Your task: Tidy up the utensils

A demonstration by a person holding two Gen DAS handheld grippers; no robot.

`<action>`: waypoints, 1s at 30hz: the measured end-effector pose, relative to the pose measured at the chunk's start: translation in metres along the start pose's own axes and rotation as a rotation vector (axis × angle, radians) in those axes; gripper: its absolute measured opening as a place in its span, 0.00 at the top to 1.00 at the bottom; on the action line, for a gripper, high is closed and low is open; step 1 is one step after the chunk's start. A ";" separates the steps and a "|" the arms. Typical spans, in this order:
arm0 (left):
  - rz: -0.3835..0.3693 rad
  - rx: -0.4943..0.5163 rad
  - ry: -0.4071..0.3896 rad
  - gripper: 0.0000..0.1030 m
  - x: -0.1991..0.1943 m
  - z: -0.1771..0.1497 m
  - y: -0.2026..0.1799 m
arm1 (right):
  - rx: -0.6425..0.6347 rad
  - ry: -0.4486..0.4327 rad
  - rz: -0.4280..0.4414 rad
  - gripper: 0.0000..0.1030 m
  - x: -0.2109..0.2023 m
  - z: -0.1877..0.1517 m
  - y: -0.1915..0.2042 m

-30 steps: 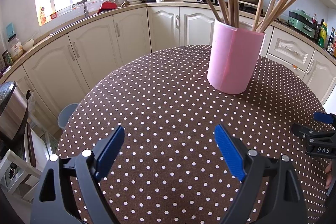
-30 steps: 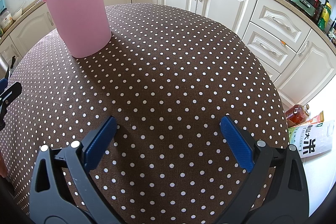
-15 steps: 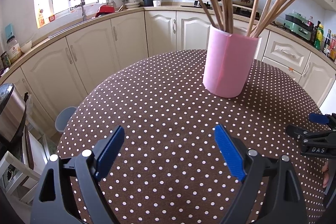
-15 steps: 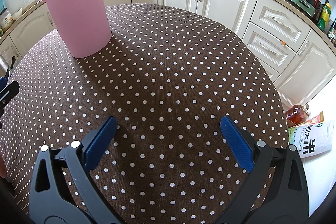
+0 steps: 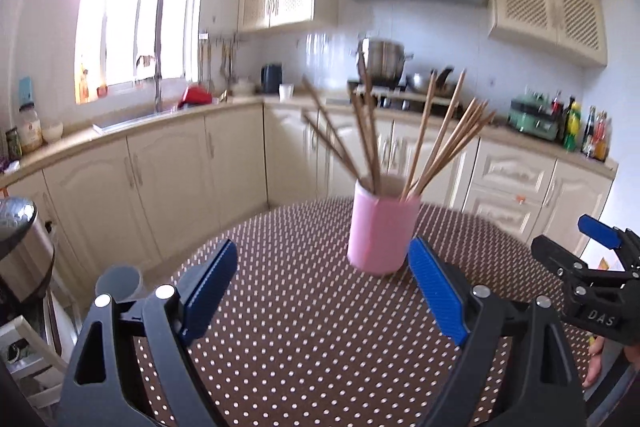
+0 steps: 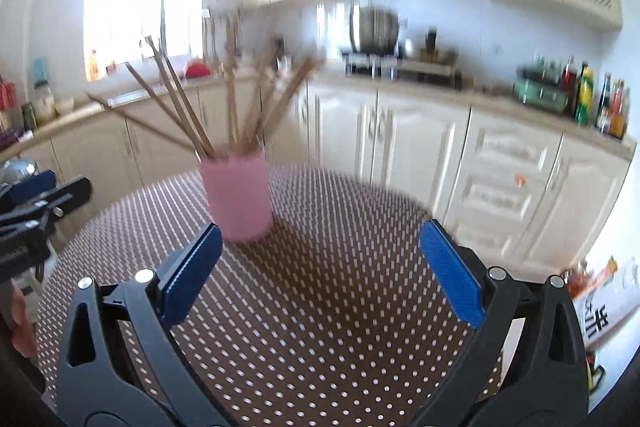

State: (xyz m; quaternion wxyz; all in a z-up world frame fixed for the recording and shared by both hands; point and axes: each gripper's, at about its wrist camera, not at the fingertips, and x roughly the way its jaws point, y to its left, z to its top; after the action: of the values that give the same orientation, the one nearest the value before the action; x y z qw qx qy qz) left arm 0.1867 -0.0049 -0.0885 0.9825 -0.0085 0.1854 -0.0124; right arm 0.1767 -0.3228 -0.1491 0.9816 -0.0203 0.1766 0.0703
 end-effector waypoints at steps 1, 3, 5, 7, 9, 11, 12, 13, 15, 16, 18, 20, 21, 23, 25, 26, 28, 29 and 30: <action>0.002 0.005 -0.012 0.17 -0.003 0.001 -0.001 | -0.003 -0.027 -0.005 0.06 -0.006 0.002 0.001; -0.001 0.009 -0.028 0.17 -0.008 0.002 -0.003 | -0.007 -0.083 -0.009 0.06 -0.016 0.007 0.002; -0.002 0.010 -0.038 0.17 -0.012 0.003 -0.005 | -0.011 -0.132 -0.014 0.06 -0.027 0.008 0.002; -0.005 0.011 -0.043 0.17 -0.015 0.003 -0.006 | -0.010 -0.149 -0.010 0.06 -0.030 0.009 0.003; -0.002 0.016 -0.046 0.17 -0.018 0.004 -0.007 | -0.008 -0.145 -0.005 0.06 -0.029 0.009 0.004; -0.002 0.018 -0.049 0.17 -0.020 0.005 -0.006 | -0.008 -0.138 -0.002 0.06 -0.030 0.009 0.009; -0.004 0.018 -0.049 0.17 -0.021 0.006 -0.004 | -0.008 -0.133 0.001 0.06 -0.029 0.009 0.008; -0.005 0.017 -0.050 0.17 -0.022 0.006 -0.004 | -0.008 -0.130 0.001 0.06 -0.031 0.009 0.011; -0.006 0.017 -0.050 0.17 -0.022 0.006 -0.003 | -0.008 -0.122 0.005 0.06 -0.030 0.009 0.011; -0.006 0.018 -0.052 0.17 -0.022 0.006 -0.003 | -0.007 -0.122 0.006 0.06 -0.031 0.008 0.010; -0.008 0.018 -0.053 0.17 -0.022 0.006 -0.003 | -0.004 -0.118 0.007 0.06 -0.030 0.008 0.010; -0.008 0.021 -0.054 0.17 -0.022 0.006 -0.004 | -0.003 -0.118 0.005 0.06 -0.031 0.008 0.009; -0.008 0.022 -0.054 0.17 -0.022 0.006 -0.004 | -0.003 -0.118 0.005 0.06 -0.031 0.009 0.010; -0.009 0.020 -0.053 0.17 -0.022 0.006 -0.004 | 0.000 -0.115 0.005 0.06 -0.031 0.009 0.009; -0.007 0.020 -0.055 0.17 -0.022 0.006 -0.004 | 0.004 -0.114 0.007 0.06 -0.030 0.009 0.008; -0.008 0.020 -0.055 0.17 -0.022 0.005 -0.004 | 0.004 -0.113 0.007 0.06 -0.031 0.009 0.008; -0.005 0.022 -0.055 0.17 -0.022 0.005 -0.005 | 0.004 -0.111 0.007 0.06 -0.030 0.008 0.008; -0.005 0.023 -0.055 0.17 -0.022 0.005 -0.005 | 0.004 -0.108 0.008 0.06 -0.030 0.008 0.008; -0.002 0.025 -0.054 0.17 -0.021 0.005 -0.005 | 0.004 -0.107 0.009 0.06 -0.029 0.008 0.008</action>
State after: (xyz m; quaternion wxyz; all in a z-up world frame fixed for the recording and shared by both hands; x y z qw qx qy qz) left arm 0.1686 -0.0091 -0.0762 0.9872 0.0032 0.1586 -0.0157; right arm 0.1511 -0.3186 -0.1317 0.9893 -0.0139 0.1242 0.0752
